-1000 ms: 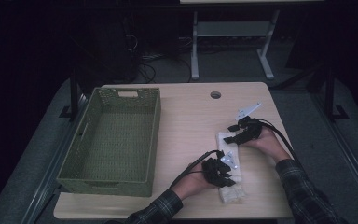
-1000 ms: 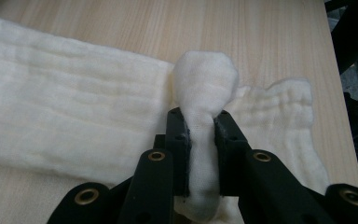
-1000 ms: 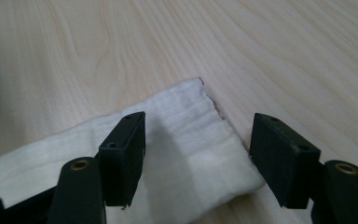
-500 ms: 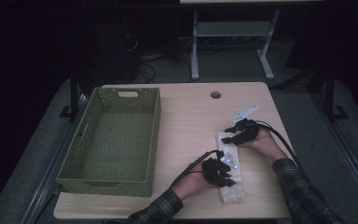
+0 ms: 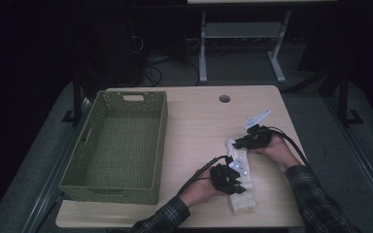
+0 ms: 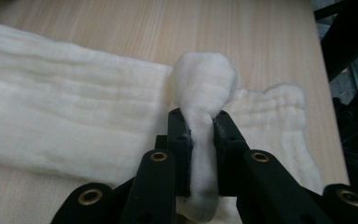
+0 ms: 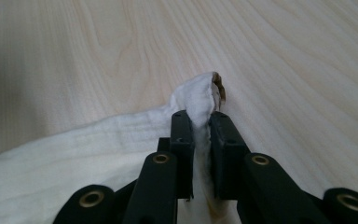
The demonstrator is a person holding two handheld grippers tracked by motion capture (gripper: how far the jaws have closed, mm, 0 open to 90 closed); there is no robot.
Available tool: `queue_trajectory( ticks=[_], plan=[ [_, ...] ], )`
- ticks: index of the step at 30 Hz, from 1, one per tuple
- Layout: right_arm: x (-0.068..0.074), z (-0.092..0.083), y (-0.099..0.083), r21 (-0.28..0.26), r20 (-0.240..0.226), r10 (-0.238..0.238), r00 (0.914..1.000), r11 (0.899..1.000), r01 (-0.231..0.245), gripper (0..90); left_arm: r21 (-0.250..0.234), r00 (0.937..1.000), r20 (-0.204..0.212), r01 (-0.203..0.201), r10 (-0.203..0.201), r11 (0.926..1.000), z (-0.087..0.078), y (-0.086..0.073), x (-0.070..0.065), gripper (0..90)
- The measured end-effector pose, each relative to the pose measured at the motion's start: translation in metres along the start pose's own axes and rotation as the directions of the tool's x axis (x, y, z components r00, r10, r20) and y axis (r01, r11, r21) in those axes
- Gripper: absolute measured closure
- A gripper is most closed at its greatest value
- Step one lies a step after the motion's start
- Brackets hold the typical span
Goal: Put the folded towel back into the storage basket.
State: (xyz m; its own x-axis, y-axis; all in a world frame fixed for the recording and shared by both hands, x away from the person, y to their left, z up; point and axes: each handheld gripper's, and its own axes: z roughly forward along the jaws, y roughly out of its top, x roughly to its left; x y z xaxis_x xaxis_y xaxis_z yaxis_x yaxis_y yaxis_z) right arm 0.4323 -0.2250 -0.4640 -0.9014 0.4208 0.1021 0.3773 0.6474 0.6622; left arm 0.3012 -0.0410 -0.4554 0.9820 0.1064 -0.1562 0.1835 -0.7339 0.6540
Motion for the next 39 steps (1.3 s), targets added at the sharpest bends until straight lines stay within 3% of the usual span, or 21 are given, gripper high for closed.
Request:
queue_trajectory(
  ticks=[3,4,13,19,31,39],
  plan=[
    [0.002,-0.003,0.001,-0.011,-0.011,0.018,0.9998,1.000,-0.018,80.4,-0.012,1.0000,0.003,-0.004,0.004,0.9999,-0.004,0.001,-0.001,79.3],
    [0.001,-0.005,0.001,-0.013,-0.006,-0.001,1.0000,1.000,0.001,80.5,-0.022,1.0000,0.003,-0.002,0.003,0.9998,-0.009,0.002,-0.002,79.3],
    [0.009,-0.019,0.005,-0.045,-0.037,-0.005,0.9993,0.999,0.003,80.5,-0.055,1.0000,-0.003,-0.007,0.007,0.9984,-0.022,0.006,-0.005,79.3],
    [0.012,-0.029,0.009,-0.083,-0.046,-0.003,0.9989,0.997,0.000,80.8,-0.085,0.9999,0.000,0.016,-0.016,0.9963,-0.035,0.011,-0.006,79.3],
    [0.020,-0.040,0.024,-0.119,-0.060,-0.016,0.9981,0.993,0.009,80.8,-0.113,0.9986,-0.039,0.031,-0.035,0.9931,-0.080,0.022,-0.003,79.3],
    [0.025,-0.043,0.047,-0.122,-0.066,-0.045,0.9968,0.992,0.036,80.8,-0.122,0.9963,-0.075,0.031,-0.040,0.9920,-0.108,0.026,0.000,79.2]
  ],
)
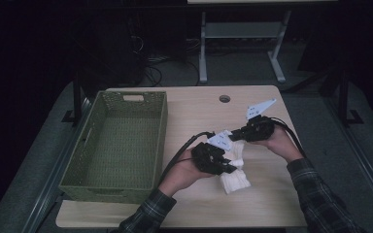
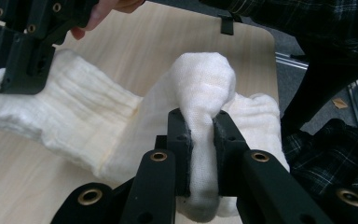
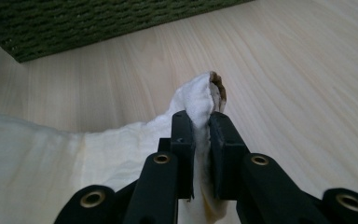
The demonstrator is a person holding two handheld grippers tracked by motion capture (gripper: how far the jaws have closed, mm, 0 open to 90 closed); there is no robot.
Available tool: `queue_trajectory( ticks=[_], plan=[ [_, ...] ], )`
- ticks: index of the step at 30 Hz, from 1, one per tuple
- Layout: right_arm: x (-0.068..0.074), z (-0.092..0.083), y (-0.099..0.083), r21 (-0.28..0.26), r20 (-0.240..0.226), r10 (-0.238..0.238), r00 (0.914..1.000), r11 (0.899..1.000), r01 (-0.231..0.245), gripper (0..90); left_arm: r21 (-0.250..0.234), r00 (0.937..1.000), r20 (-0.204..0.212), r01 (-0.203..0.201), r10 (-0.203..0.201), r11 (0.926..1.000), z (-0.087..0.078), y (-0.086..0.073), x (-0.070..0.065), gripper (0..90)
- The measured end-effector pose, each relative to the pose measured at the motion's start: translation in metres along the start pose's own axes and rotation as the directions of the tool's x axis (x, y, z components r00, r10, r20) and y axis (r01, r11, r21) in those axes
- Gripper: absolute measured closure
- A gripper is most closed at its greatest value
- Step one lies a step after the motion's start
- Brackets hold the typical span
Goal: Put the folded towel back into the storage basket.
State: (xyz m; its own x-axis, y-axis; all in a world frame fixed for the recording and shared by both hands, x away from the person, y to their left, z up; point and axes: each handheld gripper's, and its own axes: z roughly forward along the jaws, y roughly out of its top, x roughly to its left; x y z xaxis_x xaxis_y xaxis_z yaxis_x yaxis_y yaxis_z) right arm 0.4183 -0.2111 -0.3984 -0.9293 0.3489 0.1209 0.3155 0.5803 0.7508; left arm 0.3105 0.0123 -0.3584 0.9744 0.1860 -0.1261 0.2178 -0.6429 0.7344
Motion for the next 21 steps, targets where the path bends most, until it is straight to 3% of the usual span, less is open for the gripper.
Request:
queue_trajectory(
  ticks=[8,13,21],
  plan=[
    [0.004,-0.003,0.029,-0.004,-0.004,-0.043,0.9991,0.999,0.043,80.8,-0.039,0.9995,-0.028,0.012,-0.013,0.9992,-0.029,0.001,0.006,79.2],
    [0.006,-0.003,0.043,-0.014,-0.008,-0.042,0.9991,0.999,0.042,80.8,-0.063,0.9989,-0.043,0.016,-0.018,0.9979,-0.047,-0.001,0.010,79.2],
    [0.010,0.010,0.072,-0.024,-0.014,-0.053,0.9985,0.998,0.053,80.8,-0.083,0.9982,-0.057,0.010,-0.015,0.9965,-0.077,-0.008,0.017,79.2]
  ],
)
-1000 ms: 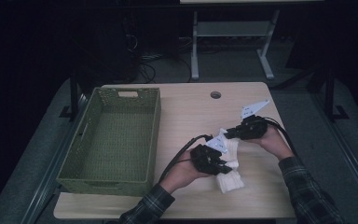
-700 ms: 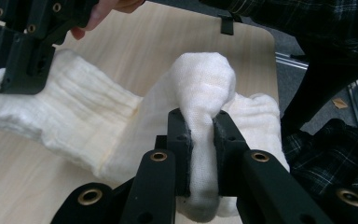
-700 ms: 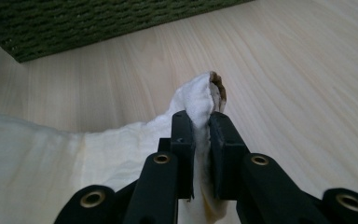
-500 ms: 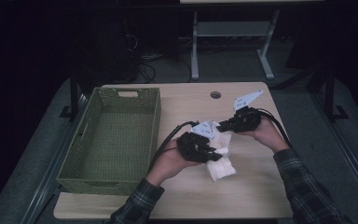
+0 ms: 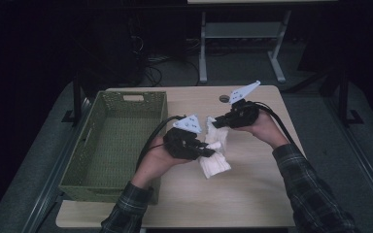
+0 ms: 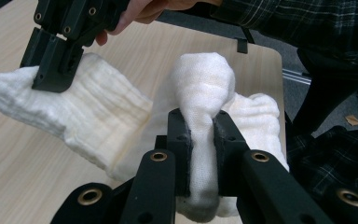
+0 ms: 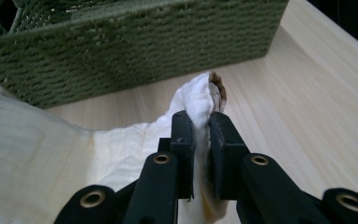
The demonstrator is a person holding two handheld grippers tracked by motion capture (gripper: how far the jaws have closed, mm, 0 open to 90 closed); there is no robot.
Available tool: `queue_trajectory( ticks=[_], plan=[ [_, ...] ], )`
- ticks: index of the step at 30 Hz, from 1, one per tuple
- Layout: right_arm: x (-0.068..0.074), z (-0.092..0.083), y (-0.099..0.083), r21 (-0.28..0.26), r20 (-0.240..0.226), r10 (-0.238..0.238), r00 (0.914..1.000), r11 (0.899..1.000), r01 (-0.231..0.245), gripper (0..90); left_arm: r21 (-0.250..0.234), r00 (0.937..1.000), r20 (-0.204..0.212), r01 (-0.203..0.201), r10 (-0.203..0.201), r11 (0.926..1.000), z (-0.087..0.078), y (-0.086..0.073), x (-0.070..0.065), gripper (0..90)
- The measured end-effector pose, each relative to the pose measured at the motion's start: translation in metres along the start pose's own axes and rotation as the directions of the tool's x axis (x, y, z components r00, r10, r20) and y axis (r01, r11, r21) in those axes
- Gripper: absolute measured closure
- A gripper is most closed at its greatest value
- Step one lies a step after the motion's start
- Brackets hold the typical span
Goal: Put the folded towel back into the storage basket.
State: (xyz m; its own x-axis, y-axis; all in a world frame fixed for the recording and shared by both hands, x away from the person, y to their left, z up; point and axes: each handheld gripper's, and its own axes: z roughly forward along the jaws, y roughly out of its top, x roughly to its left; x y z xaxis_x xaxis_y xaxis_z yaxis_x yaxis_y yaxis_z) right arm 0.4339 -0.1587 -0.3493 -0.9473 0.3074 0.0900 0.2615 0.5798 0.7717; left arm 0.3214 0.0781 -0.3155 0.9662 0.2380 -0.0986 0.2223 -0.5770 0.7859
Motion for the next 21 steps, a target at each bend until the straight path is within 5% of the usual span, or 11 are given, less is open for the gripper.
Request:
queue_trajectory(
  ticks=[21],
  plan=[
    [0.014,0.045,0.080,-0.022,-0.022,-0.104,0.9943,0.994,0.104,80.9,-0.045,0.9950,-0.097,0.021,-0.025,0.9988,-0.079,-0.026,0.019,79.1]
  ],
)
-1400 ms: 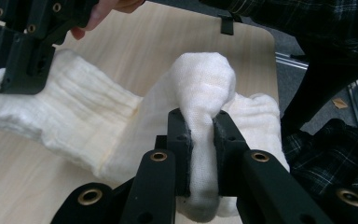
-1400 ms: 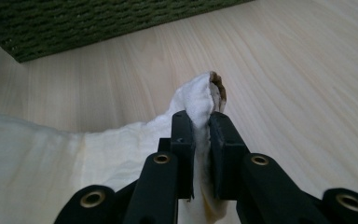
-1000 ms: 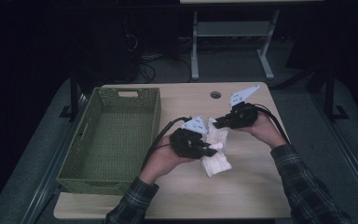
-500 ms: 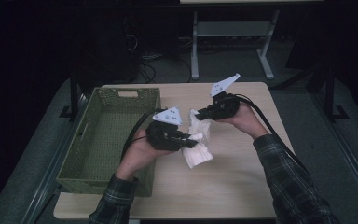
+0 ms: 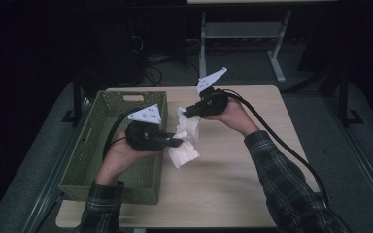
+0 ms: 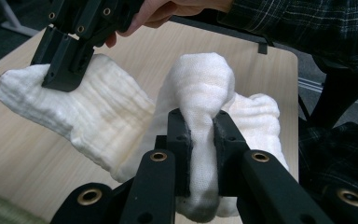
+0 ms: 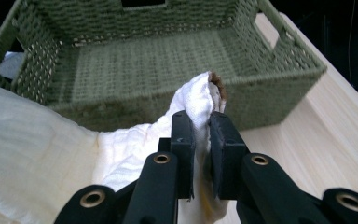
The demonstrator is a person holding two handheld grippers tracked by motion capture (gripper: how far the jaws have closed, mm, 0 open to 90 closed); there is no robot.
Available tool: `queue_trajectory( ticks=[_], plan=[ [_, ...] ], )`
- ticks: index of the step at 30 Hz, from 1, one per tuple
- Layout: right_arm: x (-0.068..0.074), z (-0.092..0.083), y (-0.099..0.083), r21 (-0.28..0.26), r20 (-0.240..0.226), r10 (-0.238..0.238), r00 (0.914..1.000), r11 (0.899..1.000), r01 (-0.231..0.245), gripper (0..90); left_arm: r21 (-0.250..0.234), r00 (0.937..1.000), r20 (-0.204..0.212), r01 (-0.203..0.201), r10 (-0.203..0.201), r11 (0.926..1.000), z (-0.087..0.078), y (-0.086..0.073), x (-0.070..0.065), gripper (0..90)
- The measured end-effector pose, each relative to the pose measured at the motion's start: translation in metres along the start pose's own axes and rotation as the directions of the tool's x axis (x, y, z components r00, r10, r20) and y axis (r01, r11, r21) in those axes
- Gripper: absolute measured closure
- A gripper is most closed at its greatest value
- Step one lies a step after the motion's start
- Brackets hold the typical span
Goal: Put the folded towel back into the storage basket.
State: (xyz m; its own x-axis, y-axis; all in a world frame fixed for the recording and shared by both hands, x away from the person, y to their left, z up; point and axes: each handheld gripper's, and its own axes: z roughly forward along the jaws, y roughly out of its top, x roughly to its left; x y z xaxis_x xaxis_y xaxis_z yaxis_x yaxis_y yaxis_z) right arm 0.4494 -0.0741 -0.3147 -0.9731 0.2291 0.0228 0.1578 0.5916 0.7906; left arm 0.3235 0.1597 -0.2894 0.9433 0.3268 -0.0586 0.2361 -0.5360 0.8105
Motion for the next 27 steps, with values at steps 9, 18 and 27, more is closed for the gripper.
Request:
queue_trajectory(
  ticks=[9,18,27],
  plan=[
    [0.004,0.023,0.028,-0.025,-0.020,-0.032,0.9993,0.999,0.031,80.8,0.020,0.9992,-0.039,0.008,-0.007,0.9998,-0.032,-0.019,0.006,79.0],
    [0.012,0.058,0.056,-0.026,-0.041,-0.068,0.9969,0.997,0.067,80.8,0.027,0.9944,-0.095,0.049,-0.046,0.9984,-0.064,-0.047,0.016,79.0],
    [0.017,0.102,0.061,-0.036,-0.069,-0.057,0.9960,0.998,0.055,80.9,0.052,0.9901,-0.124,0.073,-0.066,0.9960,-0.077,-0.073,0.020,78.9]
  ],
)
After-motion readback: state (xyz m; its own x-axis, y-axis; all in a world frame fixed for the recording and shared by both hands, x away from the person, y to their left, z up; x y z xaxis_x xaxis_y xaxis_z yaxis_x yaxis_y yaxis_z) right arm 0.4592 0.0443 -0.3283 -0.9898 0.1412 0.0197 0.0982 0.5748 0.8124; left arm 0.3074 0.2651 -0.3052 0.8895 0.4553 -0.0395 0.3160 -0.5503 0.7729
